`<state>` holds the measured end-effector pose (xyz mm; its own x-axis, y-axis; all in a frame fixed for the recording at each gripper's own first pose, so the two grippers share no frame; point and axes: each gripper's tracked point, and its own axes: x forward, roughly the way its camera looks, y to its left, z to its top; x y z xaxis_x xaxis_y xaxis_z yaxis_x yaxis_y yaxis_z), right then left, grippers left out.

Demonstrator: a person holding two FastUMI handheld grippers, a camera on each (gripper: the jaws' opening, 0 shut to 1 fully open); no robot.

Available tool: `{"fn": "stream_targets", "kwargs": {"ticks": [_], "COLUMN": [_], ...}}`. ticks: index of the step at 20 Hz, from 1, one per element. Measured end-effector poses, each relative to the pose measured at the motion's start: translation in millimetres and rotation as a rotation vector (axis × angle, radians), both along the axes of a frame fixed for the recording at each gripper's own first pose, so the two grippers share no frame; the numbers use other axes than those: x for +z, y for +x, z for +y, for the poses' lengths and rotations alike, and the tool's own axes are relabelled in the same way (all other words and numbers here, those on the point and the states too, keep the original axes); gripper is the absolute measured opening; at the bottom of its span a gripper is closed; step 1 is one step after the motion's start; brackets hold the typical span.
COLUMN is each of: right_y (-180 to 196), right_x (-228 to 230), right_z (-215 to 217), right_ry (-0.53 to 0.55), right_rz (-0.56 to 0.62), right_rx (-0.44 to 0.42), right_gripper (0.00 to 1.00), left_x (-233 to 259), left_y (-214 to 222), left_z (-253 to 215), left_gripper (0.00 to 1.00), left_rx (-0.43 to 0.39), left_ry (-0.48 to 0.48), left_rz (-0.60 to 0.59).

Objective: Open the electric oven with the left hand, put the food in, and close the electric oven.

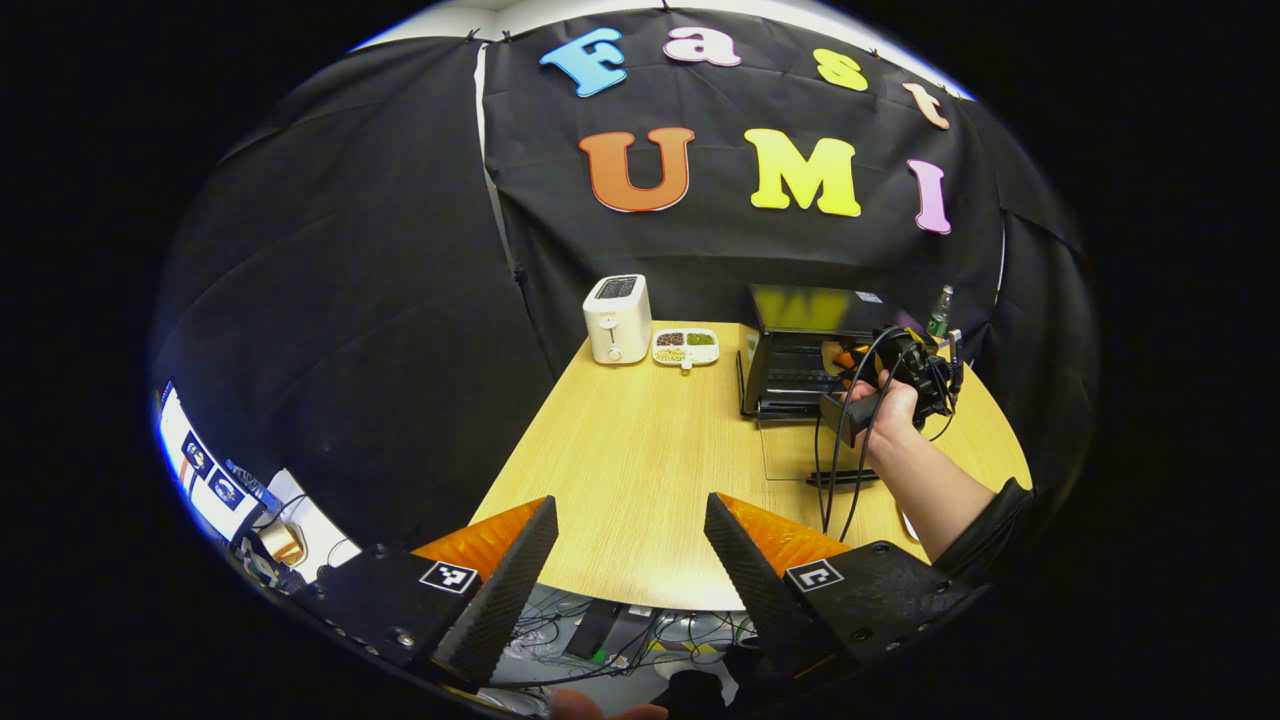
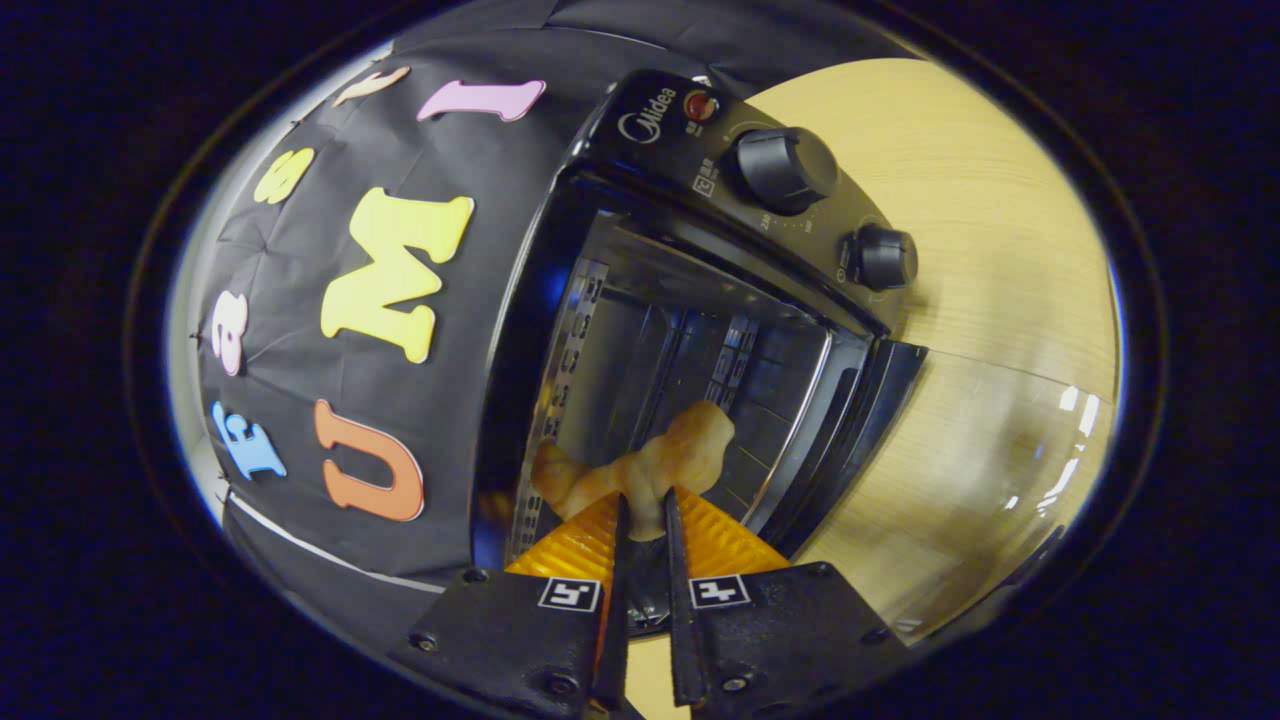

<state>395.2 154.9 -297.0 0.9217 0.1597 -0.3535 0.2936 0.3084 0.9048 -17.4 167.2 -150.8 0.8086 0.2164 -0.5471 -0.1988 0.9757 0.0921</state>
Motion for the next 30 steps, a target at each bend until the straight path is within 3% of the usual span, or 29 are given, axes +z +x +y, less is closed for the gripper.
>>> {"fn": "stream_targets", "kwargs": {"ticks": [2, 4, 6, 10, 15, 17, 18, 19, 25, 26, 30], "right_y": [-0.2, -6.4, -12.0, -40.6, -94.0, -123.5, -137.1, -150.9, -226.3, -238.0, -283.5], "right_x": [0.9, 5.9, 7.0, 9.2, 18.6, 25.0, 29.9, 33.4, 57.6, 63.2, 81.9], "right_z": [-0.1, 3.0, 2.5, -7.9, -25.9, -29.3, -33.6, -37.0, -83.4, -94.8, -137.4], "right_ry": [-0.003, -0.042, -0.116, -0.244, -0.37, -0.434, -0.463, -0.491, -0.714, -0.766, -0.988], "right_rz": [0.003, -0.008, -0.009, -0.006, -0.015, -0.026, -0.037, -0.049, -0.073, -0.078, -0.078], "right_rx": [-0.002, 0.013, 0.031, 0.064, 0.132, 0.186, 0.208, 0.224, 0.253, 0.248, 0.238], "right_gripper": [0.19, 0.33, 0.57, 0.77, 0.82, 0.91, 0.96, 0.96, 0.96, 0.99, 0.96], "left_x": [-1.0, -2.0, -1.0, 0.8, -4.2, -11.1, -12.7, -13.1, -18.2, -23.6, -61.7], "left_y": [-1.6, -4.2, -5.4, -3.7, 7.0, 10.9, 12.9, 19.1, 54.6, 60.8, 79.1], "left_z": [1.8, 1.2, 0.0, -6.2, -36.3, -56.0, -64.1, -72.1, -120.9, -132.1, -173.6], "left_gripper": [0.96, 0.96, 0.96, 0.96, 0.96, 0.93, 0.83, 0.93, 0.93, 0.93, 0.93], "left_rx": [0.007, 0.008, 0.002, -0.016, -0.074, -0.121, -0.142, -0.166, -0.271, -0.286, -0.332], "left_ry": [-0.015, -0.032, -0.042, -0.064, -0.136, -0.165, -0.166, -0.167, -0.192, -0.2, -0.244], "left_rz": [0.0, -0.002, -0.008, -0.025, -0.049, -0.042, -0.04, -0.046, -0.083, -0.084, -0.051]}}
